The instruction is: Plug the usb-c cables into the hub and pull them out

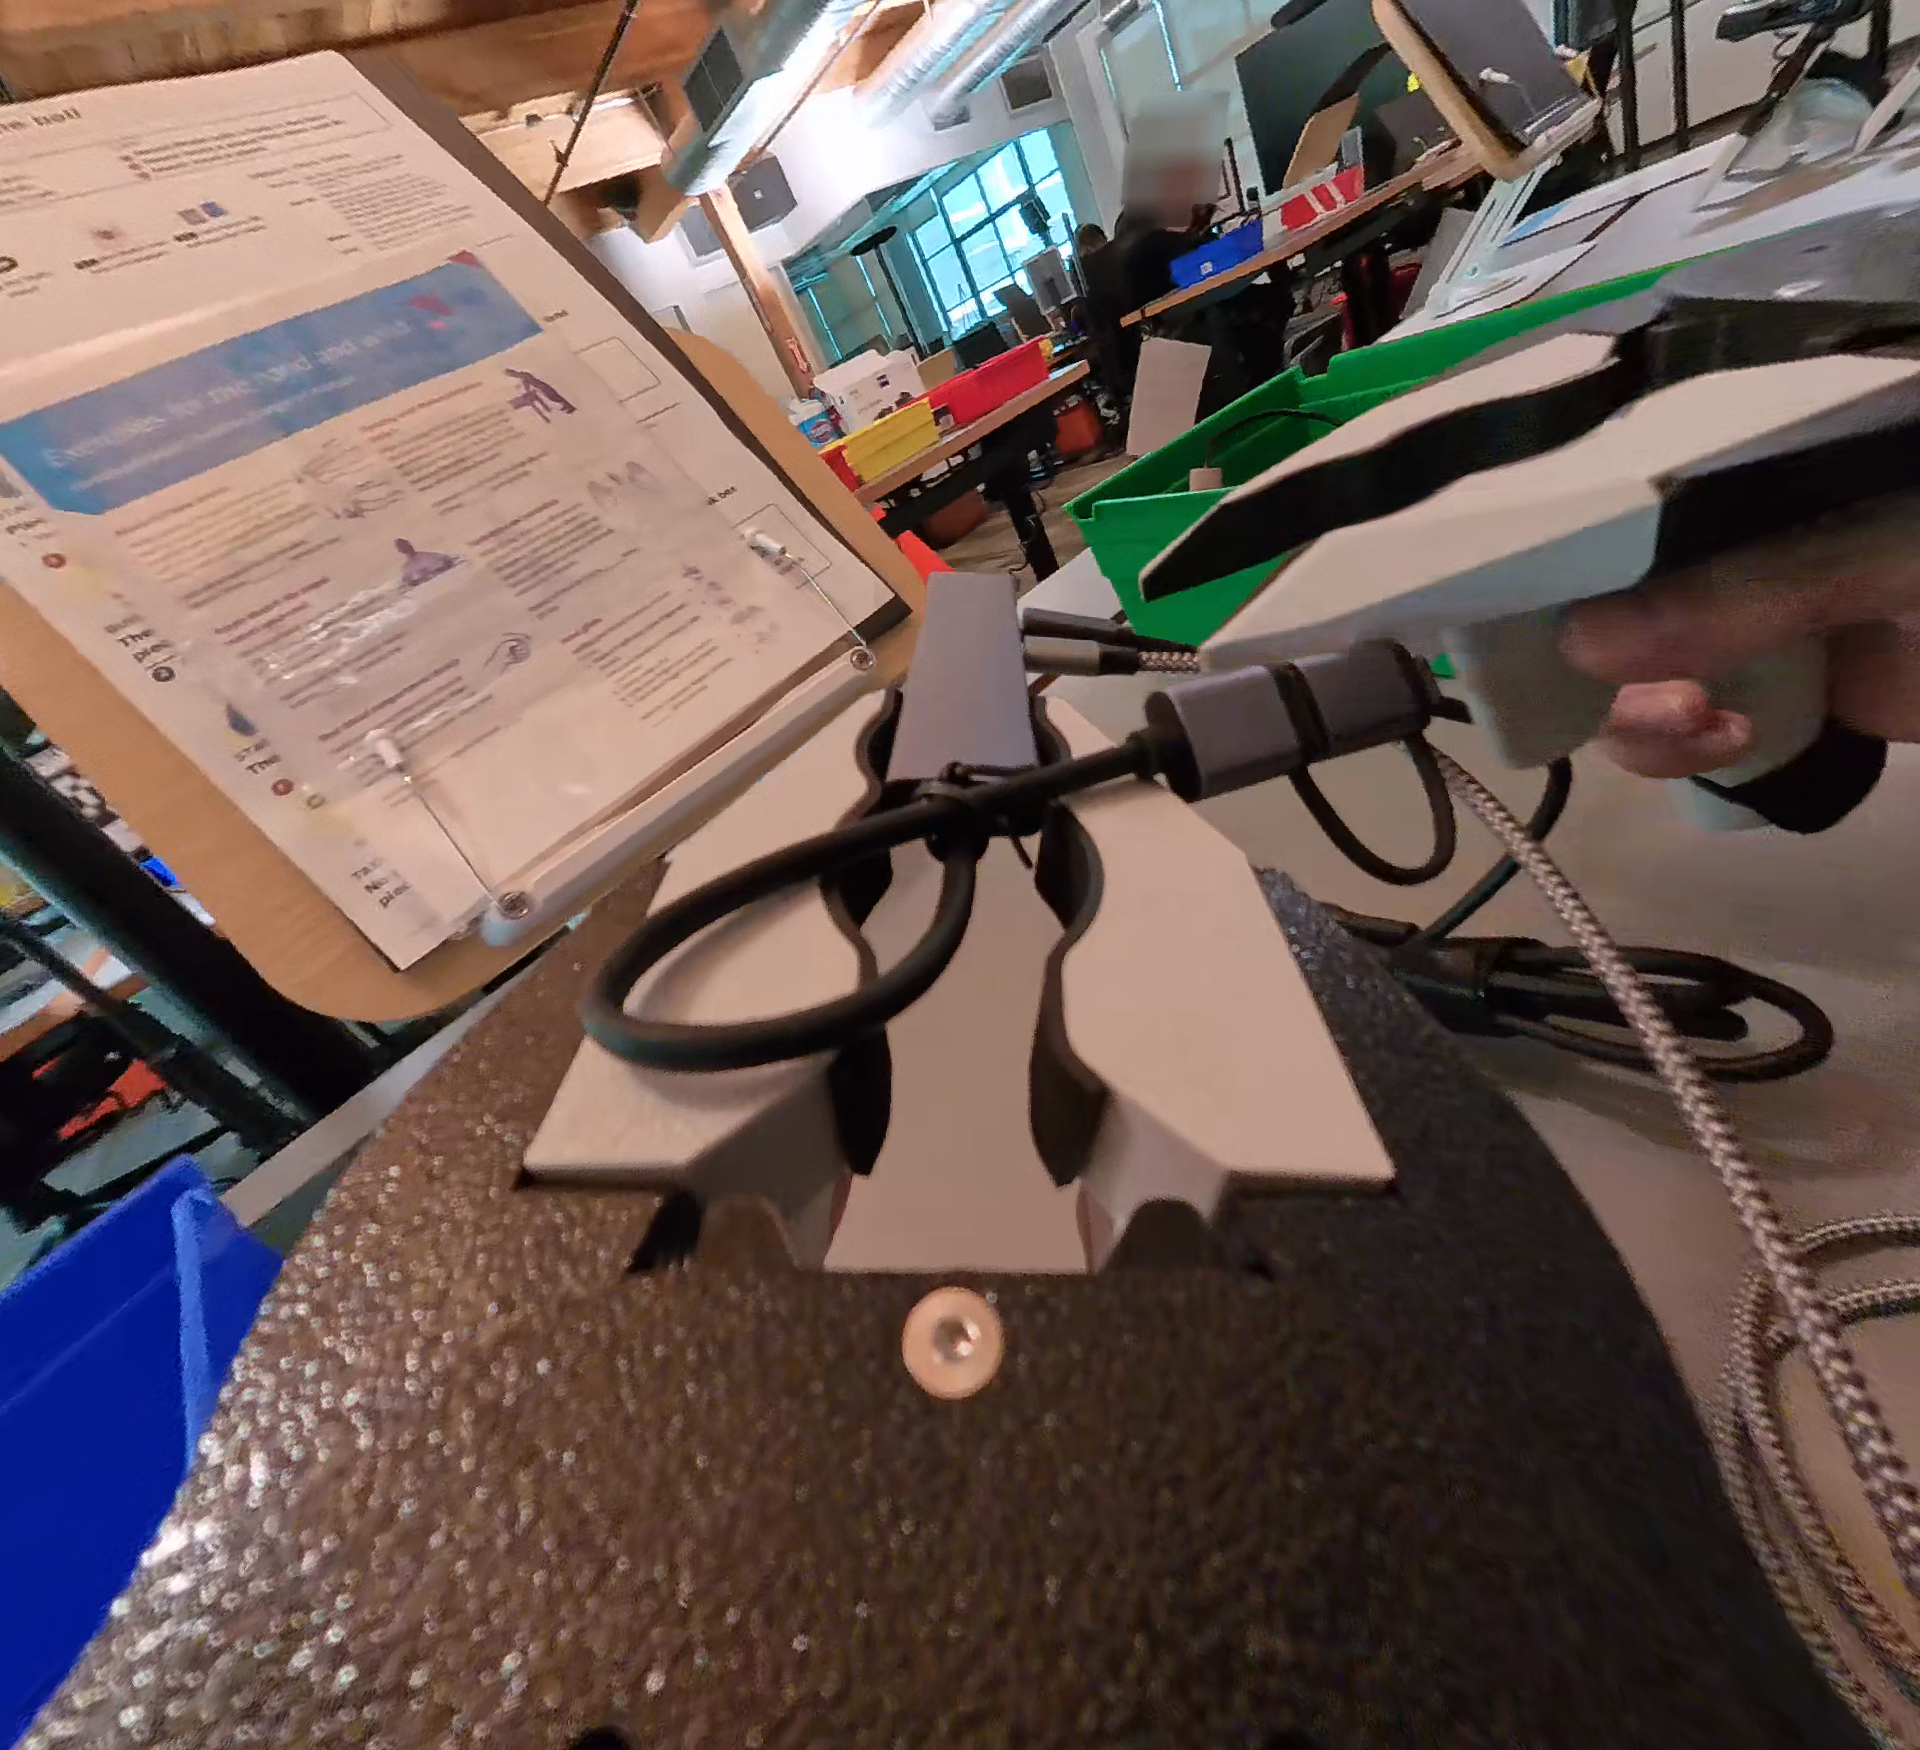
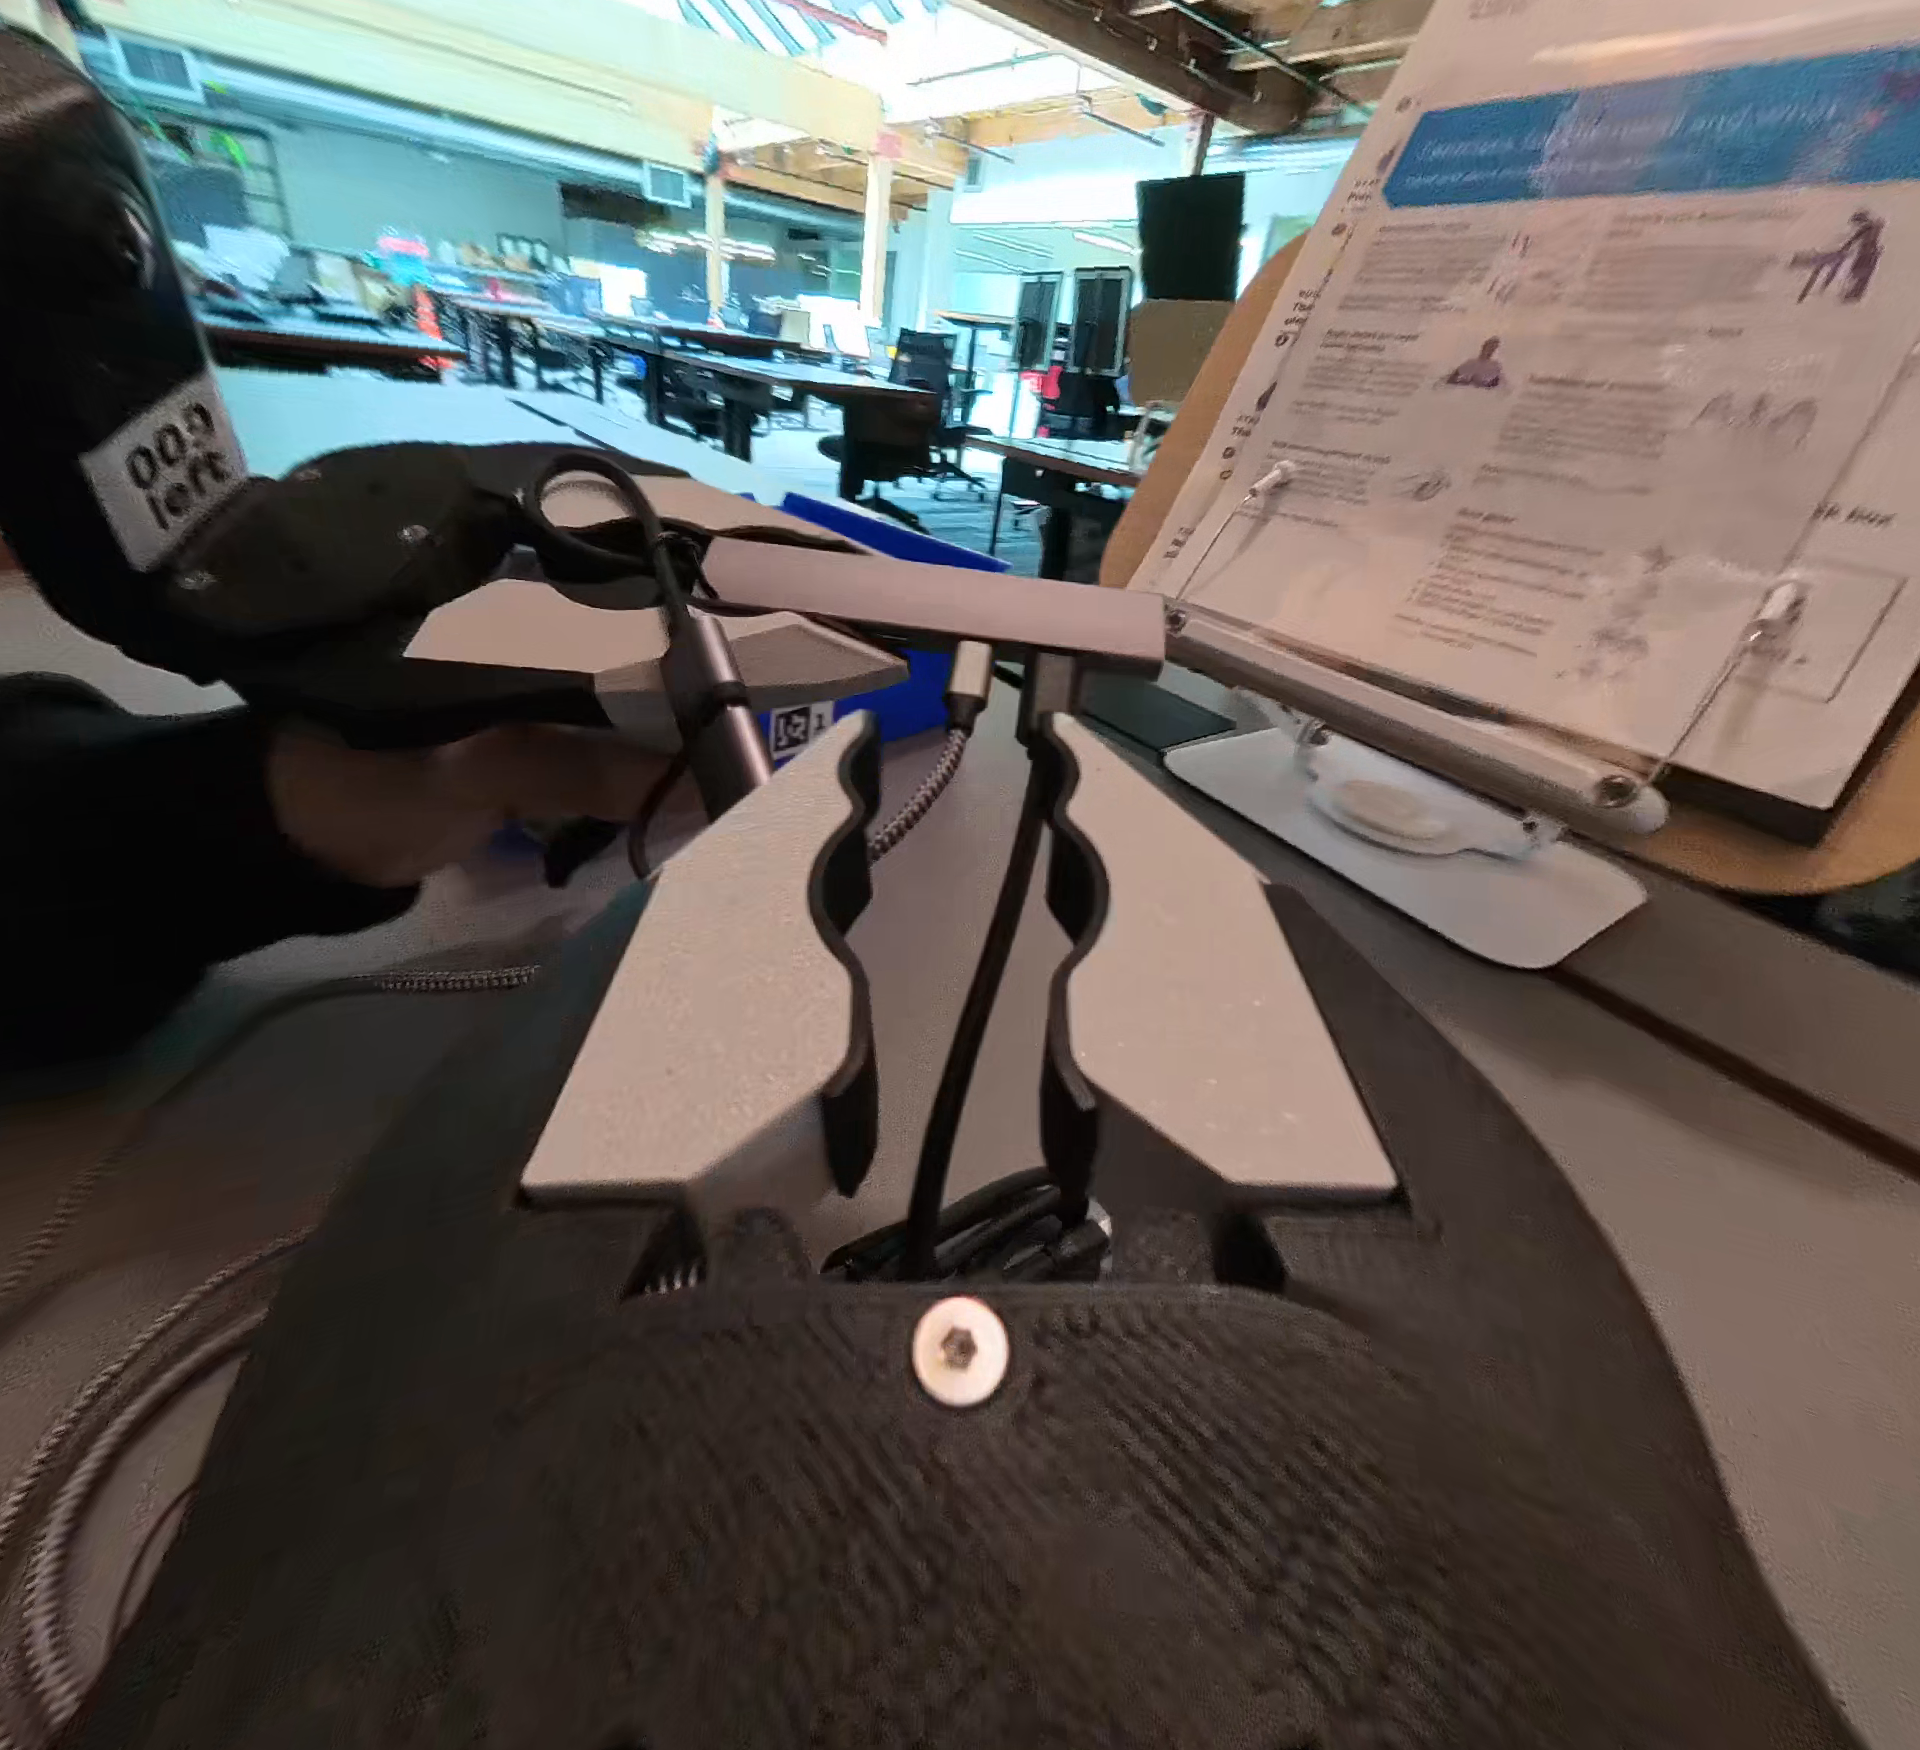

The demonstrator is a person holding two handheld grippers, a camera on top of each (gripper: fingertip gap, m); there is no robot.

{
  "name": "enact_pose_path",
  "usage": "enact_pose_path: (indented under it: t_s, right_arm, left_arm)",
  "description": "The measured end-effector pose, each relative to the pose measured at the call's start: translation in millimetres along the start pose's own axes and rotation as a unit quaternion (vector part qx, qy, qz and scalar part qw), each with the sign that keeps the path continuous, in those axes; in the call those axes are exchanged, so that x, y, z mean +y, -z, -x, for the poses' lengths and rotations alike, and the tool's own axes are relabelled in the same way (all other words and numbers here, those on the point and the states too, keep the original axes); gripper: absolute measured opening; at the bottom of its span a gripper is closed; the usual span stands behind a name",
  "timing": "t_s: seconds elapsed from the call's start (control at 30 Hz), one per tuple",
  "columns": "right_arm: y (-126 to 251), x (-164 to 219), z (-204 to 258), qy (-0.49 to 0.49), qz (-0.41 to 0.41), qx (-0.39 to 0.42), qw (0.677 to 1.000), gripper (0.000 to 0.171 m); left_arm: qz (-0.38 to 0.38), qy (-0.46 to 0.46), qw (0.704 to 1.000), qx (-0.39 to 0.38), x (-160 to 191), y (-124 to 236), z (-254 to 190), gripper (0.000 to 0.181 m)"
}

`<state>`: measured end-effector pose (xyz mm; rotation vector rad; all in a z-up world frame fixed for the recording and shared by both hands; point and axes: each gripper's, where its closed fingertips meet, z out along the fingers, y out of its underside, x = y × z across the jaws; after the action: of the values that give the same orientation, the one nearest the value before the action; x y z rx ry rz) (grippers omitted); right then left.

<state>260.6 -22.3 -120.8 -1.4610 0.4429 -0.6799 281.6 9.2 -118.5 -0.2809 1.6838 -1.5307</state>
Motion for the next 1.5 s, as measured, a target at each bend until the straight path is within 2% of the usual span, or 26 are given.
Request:
enact_pose_path:
  t_s: [0.07, 0.27, 0.37, 0.57, 1.1, 1.5]
  right_arm:
    - [-3, 0, 2, 0.013, 0.0, 0.01, 1.0, 0.017]
    - [-4, 3, -4, -0.01, -0.001, 0.032, 0.999, 0.017]
    - [-5, 6, 1, -0.02, 0.009, 0.01, 1.0, 0.012]
    - [-7, 16, -4, -0.032, 0.034, 0.027, 0.999, 0.005]
    - [-7, 12, -6, 0.011, 0.019, 0.053, 0.998, 0.004]
    - [-7, 13, -5, -0.033, 0.013, 0.038, 0.999, 0.004]
  left_arm:
    - [-0.001, -0.017, 1.0, -0.01, -1, 0, 0, 0.023]
    - [-0.003, -0.01, 1.0, -0.016, -1, -2, -3, 0.023]
    - [-0.007, -0.013, 1.0, -0.013, -1, -2, -4, 0.023]
    - [-0.003, -0.025, 1.0, -0.011, 0, -4, -11, 0.023]
    - [0.005, -0.014, 1.0, -0.015, 3, -5, -8, 0.024]
    - [0.004, -0.006, 1.0, -0.016, 4, -5, -6, 0.024]
